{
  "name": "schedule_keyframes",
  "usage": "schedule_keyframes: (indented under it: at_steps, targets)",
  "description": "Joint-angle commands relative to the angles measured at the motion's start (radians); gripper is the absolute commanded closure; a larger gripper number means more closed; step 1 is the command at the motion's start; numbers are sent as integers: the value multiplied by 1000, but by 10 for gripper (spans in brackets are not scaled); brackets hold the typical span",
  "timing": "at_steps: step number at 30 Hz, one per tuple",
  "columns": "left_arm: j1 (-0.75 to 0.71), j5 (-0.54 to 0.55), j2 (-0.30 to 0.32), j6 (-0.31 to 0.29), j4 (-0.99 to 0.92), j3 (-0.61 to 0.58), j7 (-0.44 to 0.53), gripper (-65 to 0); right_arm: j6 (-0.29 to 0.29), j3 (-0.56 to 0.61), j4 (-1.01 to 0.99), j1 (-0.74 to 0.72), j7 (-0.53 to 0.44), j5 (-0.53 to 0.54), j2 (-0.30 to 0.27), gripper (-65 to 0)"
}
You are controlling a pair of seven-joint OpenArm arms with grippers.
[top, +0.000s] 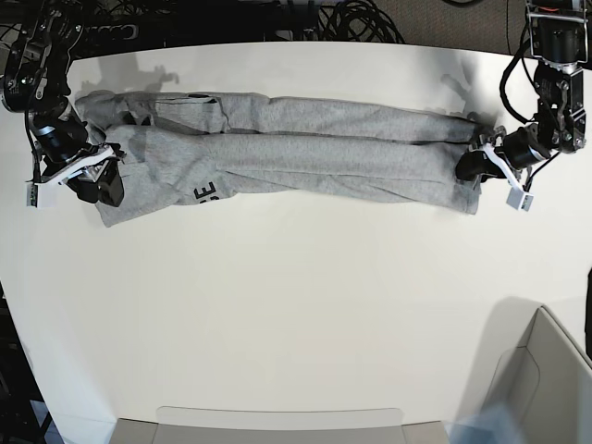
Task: Fold the T-shirt properly
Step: 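Grasp the strip ends with both grippers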
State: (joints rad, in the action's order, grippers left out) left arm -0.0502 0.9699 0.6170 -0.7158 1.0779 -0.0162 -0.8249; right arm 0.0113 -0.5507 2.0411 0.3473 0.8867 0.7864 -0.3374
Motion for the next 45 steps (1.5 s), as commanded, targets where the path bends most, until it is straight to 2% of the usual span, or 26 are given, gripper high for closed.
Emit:
schedule_keyframes:
  at_steps: [1,4,11,15,21,28,32,36,37,39,41,43,45]
  targets:
    - [-15,-70,-1,18,-12,-15,-95,-135,-1,-9,16,-3,-22,14,-13,-278]
    - [-15,-72,14,18,-17,25,-95,0,-1,-9,16,9,-22,14,-13,-277]
    - [-23,-72,53,18,-35,186,-109,0,2,-9,16,0,-30,6,62,-277]
    - [-24,-72,65,18,-35,229,-109,0,2,-9,16,5,-24,8,87,-277]
    - [-26,-72,100,18,31,273,-110,0,2,-2,16,11,-19,5,83,-277]
    - [-66,-72,102,18,215,417,-233,0,2,-2,16,-30,114,-134,91,-276]
    - [-69,-73,62,18,333,496,-314,0,2,-1,16,-55,179,-186,93,-276]
    - [-103,-73,2,18,514,543,-402,0,2,-1,16,-55,182,-187,100,-277]
    - [-104,-73,-18,35,566,543,-422,0,2,-1,16,-55,180,-189,103,-277]
    - [-124,-73,-53,138,655,537,-443,0,2,-1,16,-55,179,-190,105,-277]
    - [-133,-73,-98,215,727,536,-460,0,2,-1,16,-55,179,-190,105,-277]
    - [-141,-72,-147,261,789,534,-478,0,2,-1,16,-55,179,-190,105,-276]
    - [-135,-72,-187,267,818,534,-509,0,2,-1,16,-55,179,-190,105,-276]
